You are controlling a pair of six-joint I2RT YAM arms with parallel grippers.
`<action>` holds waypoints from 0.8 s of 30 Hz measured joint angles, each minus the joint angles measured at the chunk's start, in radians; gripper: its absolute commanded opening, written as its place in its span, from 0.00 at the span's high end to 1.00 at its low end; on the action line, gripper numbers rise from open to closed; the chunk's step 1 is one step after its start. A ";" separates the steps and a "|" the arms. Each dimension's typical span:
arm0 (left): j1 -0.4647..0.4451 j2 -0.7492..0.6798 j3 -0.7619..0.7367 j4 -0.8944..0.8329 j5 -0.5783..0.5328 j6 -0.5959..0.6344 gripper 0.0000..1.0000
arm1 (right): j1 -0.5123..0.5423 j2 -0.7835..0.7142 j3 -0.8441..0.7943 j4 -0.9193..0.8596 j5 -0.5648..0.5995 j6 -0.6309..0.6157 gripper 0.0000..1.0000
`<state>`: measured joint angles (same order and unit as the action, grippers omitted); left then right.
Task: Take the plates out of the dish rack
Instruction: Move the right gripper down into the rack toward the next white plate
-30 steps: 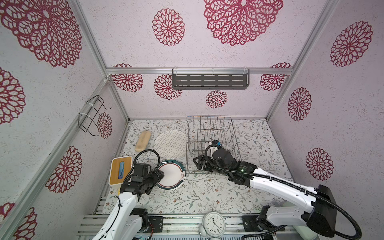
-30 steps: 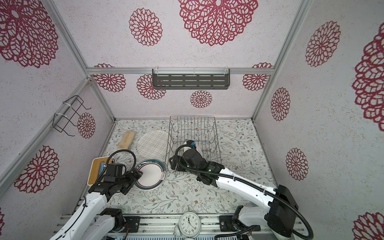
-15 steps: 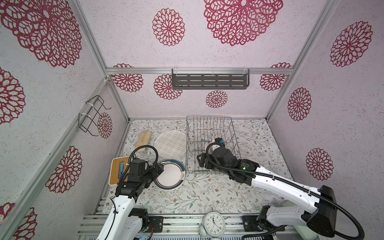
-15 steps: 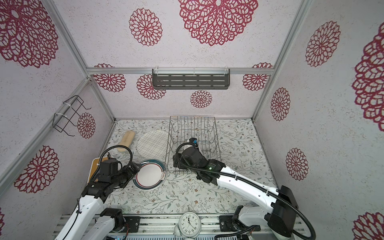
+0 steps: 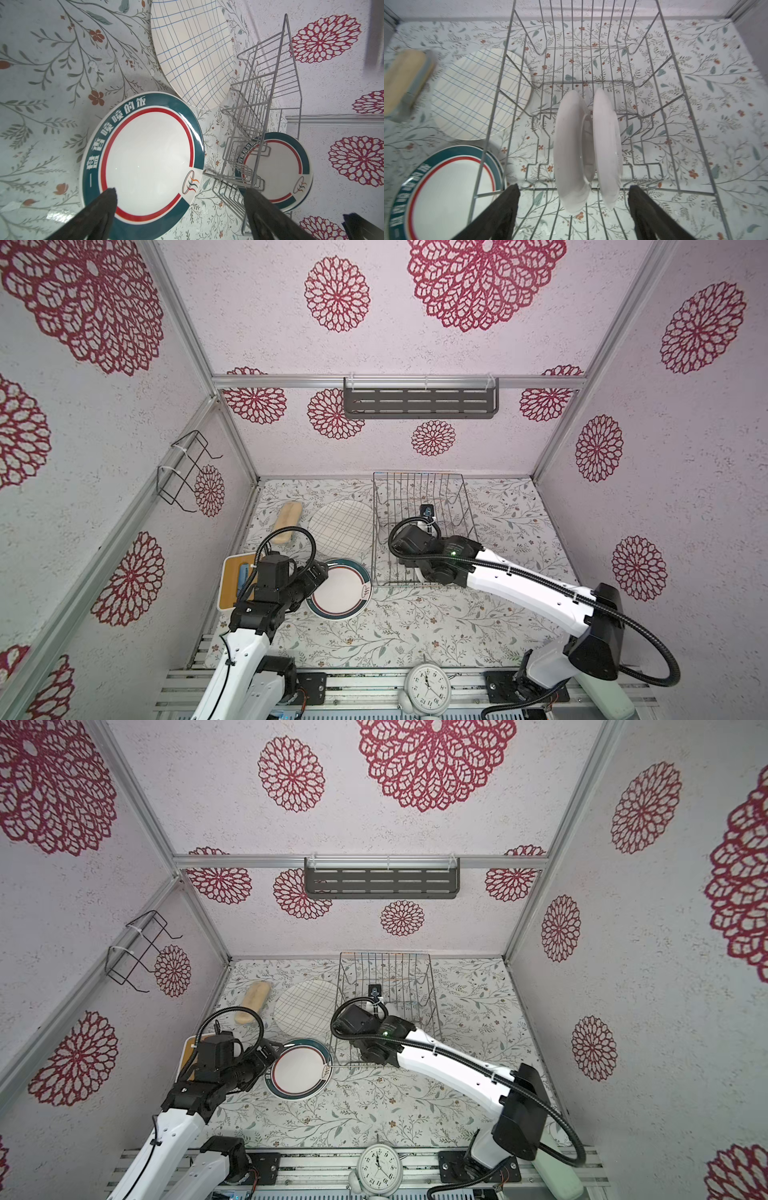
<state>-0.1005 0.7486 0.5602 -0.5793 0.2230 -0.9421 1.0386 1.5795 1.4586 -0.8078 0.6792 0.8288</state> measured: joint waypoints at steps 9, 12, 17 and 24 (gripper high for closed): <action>0.000 0.006 0.011 0.023 0.006 0.001 0.00 | 0.006 0.130 0.101 -0.163 0.114 0.002 0.33; 0.000 0.014 0.011 0.026 0.011 0.000 0.00 | 0.006 0.140 0.106 -0.188 0.136 0.002 0.38; 0.000 0.017 0.011 0.029 0.015 0.001 0.00 | 0.006 0.148 0.111 -0.216 0.161 0.002 0.41; 0.000 0.026 0.011 0.043 0.023 0.000 0.00 | -0.002 0.164 0.108 -0.221 0.173 0.002 0.42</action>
<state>-0.1005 0.7750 0.5713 -0.5365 0.2462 -0.9417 1.0367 1.7432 1.5661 -1.0286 0.8520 0.8303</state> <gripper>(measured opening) 0.997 0.580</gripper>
